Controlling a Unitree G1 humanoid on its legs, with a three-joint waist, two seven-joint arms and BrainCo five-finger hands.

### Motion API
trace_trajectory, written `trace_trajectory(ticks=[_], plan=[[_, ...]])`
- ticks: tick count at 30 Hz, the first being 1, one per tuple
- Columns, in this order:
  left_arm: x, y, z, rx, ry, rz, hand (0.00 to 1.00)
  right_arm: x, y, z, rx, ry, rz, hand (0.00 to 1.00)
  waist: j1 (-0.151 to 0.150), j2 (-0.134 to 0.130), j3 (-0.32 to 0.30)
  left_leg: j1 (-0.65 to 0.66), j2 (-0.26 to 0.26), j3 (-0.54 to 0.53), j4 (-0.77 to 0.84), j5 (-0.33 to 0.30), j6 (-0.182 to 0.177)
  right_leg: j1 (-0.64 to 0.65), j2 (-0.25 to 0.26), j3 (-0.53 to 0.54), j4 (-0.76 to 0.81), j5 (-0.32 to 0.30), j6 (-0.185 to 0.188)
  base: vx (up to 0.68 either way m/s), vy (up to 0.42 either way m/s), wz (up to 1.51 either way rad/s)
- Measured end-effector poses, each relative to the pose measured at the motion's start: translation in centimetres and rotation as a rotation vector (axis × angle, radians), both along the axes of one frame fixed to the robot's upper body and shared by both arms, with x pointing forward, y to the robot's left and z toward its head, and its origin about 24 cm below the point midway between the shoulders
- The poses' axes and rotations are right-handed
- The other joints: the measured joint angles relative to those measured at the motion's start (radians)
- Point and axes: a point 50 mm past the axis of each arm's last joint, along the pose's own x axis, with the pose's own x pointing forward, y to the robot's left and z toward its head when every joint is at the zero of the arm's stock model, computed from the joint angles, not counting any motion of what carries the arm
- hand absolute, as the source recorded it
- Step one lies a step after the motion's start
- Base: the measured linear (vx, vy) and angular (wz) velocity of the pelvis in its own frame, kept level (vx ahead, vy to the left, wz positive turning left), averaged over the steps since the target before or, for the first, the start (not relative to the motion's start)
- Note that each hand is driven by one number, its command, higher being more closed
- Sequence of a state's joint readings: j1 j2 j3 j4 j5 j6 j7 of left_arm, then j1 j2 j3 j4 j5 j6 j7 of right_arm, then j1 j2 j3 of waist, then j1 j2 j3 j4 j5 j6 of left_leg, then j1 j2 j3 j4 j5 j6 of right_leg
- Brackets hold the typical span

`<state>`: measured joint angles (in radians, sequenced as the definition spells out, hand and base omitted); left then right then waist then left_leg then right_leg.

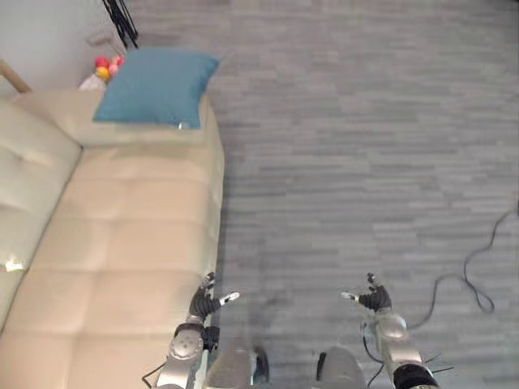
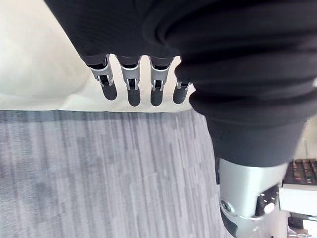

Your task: Pick up cushions and gather them together orderly.

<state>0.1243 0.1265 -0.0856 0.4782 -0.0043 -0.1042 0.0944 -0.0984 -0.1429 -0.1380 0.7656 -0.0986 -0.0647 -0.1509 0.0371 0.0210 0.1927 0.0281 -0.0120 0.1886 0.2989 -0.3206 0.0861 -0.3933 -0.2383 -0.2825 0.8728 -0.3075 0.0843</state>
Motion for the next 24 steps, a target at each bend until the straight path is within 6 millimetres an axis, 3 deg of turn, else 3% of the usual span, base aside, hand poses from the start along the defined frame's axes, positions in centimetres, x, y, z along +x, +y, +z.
trace_trajectory(ticks=[2, 3, 4, 5, 6, 7, 8, 9, 10, 11, 13, 14, 15, 17, 18, 19, 20, 22, 23, 24], plan=[[0.9, -0.2, 0.2, -0.003, -0.01, -0.005, 0.0, 0.2, -0.7, 0.3, -0.032, -0.003, 0.009, 0.0, -0.011, 0.027, 0.018, 0.07, 0.029, -0.017, -0.047, -0.023, -0.042, -0.065, 0.071, 0.02, -0.292, 0.063, -0.01, 0.56, -0.013, 0.21], [1.3, -0.4, 0.3, -0.005, -0.012, -0.005, 0.0, -0.1, -1.1, 0.2, -0.045, 0.01, 0.004, 0.0, -0.03, 0.04, 0.028, 0.116, 0.043, -0.041, -0.057, -0.037, -0.07, -0.072, 0.114, 0.053, -0.474, 0.164, -0.016, 0.59, -0.058, 0.45], [1.4, -0.3, 0.3, -0.002, -0.013, -0.004, 0.0, -0.5, -1.2, 0.0, -0.046, 0.02, 0.0, 0.0, -0.033, 0.037, 0.026, 0.136, 0.046, -0.051, -0.057, -0.047, -0.087, -0.067, 0.127, 0.074, -0.553, 0.223, -0.023, 0.66, -0.114, 0.49], [1.4, -0.1, 0.4, 0.004, -0.016, 0.004, 0.0, -1.0, -1.3, -0.3, -0.047, 0.036, -0.004, 0.0, -0.032, 0.027, 0.022, 0.173, 0.046, -0.063, -0.055, -0.065, -0.12, -0.064, 0.141, 0.095, -0.643, 0.315, -0.024, 0.88, -0.228, 0.66], [1.2, 0.0, 0.1, 0.014, -0.002, 0.012, 0.0, -2.0, -1.6, -0.8, -0.05, 0.064, -0.013, 0.0, -0.046, 0.012, 0.011, 0.221, 0.051, -0.117, -0.027, -0.094, -0.167, -0.068, 0.13, 0.122, -0.608, 0.49, -0.071, 0.89, -0.234, 0.72], [1.3, -0.8, -0.2, -0.009, 0.007, 0.012, 0.0, -1.8, -2.3, -0.5, -0.069, 0.061, -0.014, 0.0, -0.051, 0.062, 0.009, 0.208, 0.094, -0.135, 0.025, -0.084, -0.185, -0.081, 0.144, 0.083, -0.508, 0.425, -0.085, 0.72, -0.199, 0.79], [1.4, -1.0, -0.1, -0.014, 0.004, 0.005, 0.0, -1.7, -2.3, -0.4, -0.07, 0.056, -0.015, 0.0, -0.057, 0.068, 0.007, 0.174, 0.108, -0.139, 0.091, -0.057, -0.222, -0.083, 0.141, 0.067, -0.478, 0.379, -0.091, 0.54, -0.154, 0.49], [1.7, -1.4, 0.0, -0.023, -0.004, 0.005, 0.0, -1.5, -2.3, -0.3, -0.07, 0.053, -0.013, 0.0, -0.054, 0.069, 0.009, 0.093, 0.126, -0.131, 0.275, 0.053, -0.224, -0.056, 0.143, 0.048, -0.448, 0.311, -0.091, 0.69, -0.232, 0.42], [1.6, -1.6, -0.1, -0.034, 0.0, 0.008, 0.0, -1.6, -2.4, -0.3, -0.072, 0.055, -0.012, 0.0, -0.05, 0.08, 0.016, 0.023, 0.157, -0.126, 0.447, 0.201, -0.213, 0.005, 0.154, 0.036, -0.479, 0.29, -0.098, 0.84, -0.267, 0.27], [1.4, -1.9, -0.3, -0.047, 0.008, 0.013, 0.0, -1.2, -2.2, -0.1, -0.07, 0.043, -0.006, 0.0, -0.027, 0.092, 0.026, -0.069, 0.229, -0.091, 0.674, 0.212, -0.178, 0.122, 0.189, 0.027, -0.557, 0.282, -0.102, 0.7, -0.201, 0.09], [1.2, -1.8, -0.3, -0.049, 0.011, 0.021, 0.0, -0.8, -1.4, -0.1, -0.043, 0.025, -0.01, 0.0, 0.003, 0.07, 0.042, -0.181, 0.254, -0.04, 0.832, 0.131, -0.111, 0.282, 0.202, 0.034, -0.661, 0.275, -0.112, 0.61, -0.104, -0.06], [0.9, -1.7, -0.3, -0.054, 0.01, 0.028, 0.0, -0.3, -1.2, 0.2, -0.028, 0.001, -0.014, 0.0, 0.022, 0.049, 0.04, -0.267, 0.229, -0.016, 0.807, 0.098, -0.089, 0.355, 0.193, 0.041, -0.732, 0.274, -0.112, 0.56, -0.054, -0.12], [0.9, -1.7, -0.3, -0.059, 0.01, 0.031, 0.0, 0.0, -1.2, 0.4, -0.025, -0.009, -0.014, 0.0, 0.033, 0.044, 0.04, -0.31, 0.212, -0.01, 0.766, 0.086, -0.087, 0.384, 0.188, 0.043, -0.762, 0.272, -0.108, 0.53, -0.004, -0.24], [0.4, -1.5, -0.4, -0.062, 0.015, 0.04, 0.0, 1.1, -1.3, 1.2, -0.029, -0.043, -0.01, 0.0, 0.058, 0.048, 0.048, -0.438, 0.152, -0.012, 0.442, 0.081, -0.099, 0.445, 0.172, 0.053, -0.806, 0.227, -0.041, 0.51, 0.089, -0.26], [0.2, -1.6, -0.6, -0.064, 0.024, 0.043, 0.0, 1.2, -1.7, 1.3, -0.039, -0.043, -0.013, 0.0, 0.061, 0.06, 0.048, -0.449, 0.14, -0.019, 0.325, 0.103, -0.12, 0.458, 0.17, 0.057, -0.803, 0.21, -0.025, 0.63, 0.223, -0.23], [-0.4, -1.5, -1.0, -0.071, 0.042, 0.063, 0.0, 0.8, -2.0, 1.0, -0.041, -0.023, -0.025, 0.0, 0.067, 0.088, 0.044, -0.424, 0.129, -0.007, 0.131, 0.25, -0.073, 0.499, 0.18, 0.065, -0.799, 0.171, 0.005, 0.56, 0.215, -0.09], [-0.5, -1.2, -1.1, -0.073, 0.049, 0.081, 0.0, 0.4, -1.4, 0.3, -0.023, 0.009, -0.021, 0.0, 0.08, 0.046, 0.049, -0.373, 0.09, 0.03, 0.086, 0.242, -0.052, 0.518, 0.142, 0.084, -0.805, 0.163, 0.003, 0.68, 0.228, -0.02], [-0.3, -0.3, -0.8, -0.06, 0.034, 0.106, 0.0, 0.7, -1.4, 0.5, -0.023, -0.001, -0.022, 0.0, 0.088, 0.034, 0.044, -0.374, 0.068, 0.026, 0.13, 0.189, -0.01, 0.533, 0.138, 0.085, -0.8, 0.179, -0.001, 0.59, 0.159, 0.09], [-0.6, -0.3, -0.9, -0.068, 0.04, 0.122, 0.0, 1.0, -1.2, 0.6, -0.021, -0.008, -0.013, 0.0, 0.087, 0.032, 0.042, -0.368, 0.066, 0.03, 0.185, 0.128, 0.015, 0.527, 0.123, 0.106, -0.726, 0.16, 0.036, 0.49, 0.157, -0.03], [-0.8, -0.3, -1.0, -0.071, 0.045, 0.127, 0.0, 1.2, -1.0, 0.7, -0.019, -0.012, -0.009, 0.0, 0.087, 0.031, 0.042, -0.356, 0.066, 0.034, 0.194, 0.099, 0.017, 0.503, 0.111, 0.12, -0.641, 0.139, 0.069, 0.46, 0.203, -0.15]])
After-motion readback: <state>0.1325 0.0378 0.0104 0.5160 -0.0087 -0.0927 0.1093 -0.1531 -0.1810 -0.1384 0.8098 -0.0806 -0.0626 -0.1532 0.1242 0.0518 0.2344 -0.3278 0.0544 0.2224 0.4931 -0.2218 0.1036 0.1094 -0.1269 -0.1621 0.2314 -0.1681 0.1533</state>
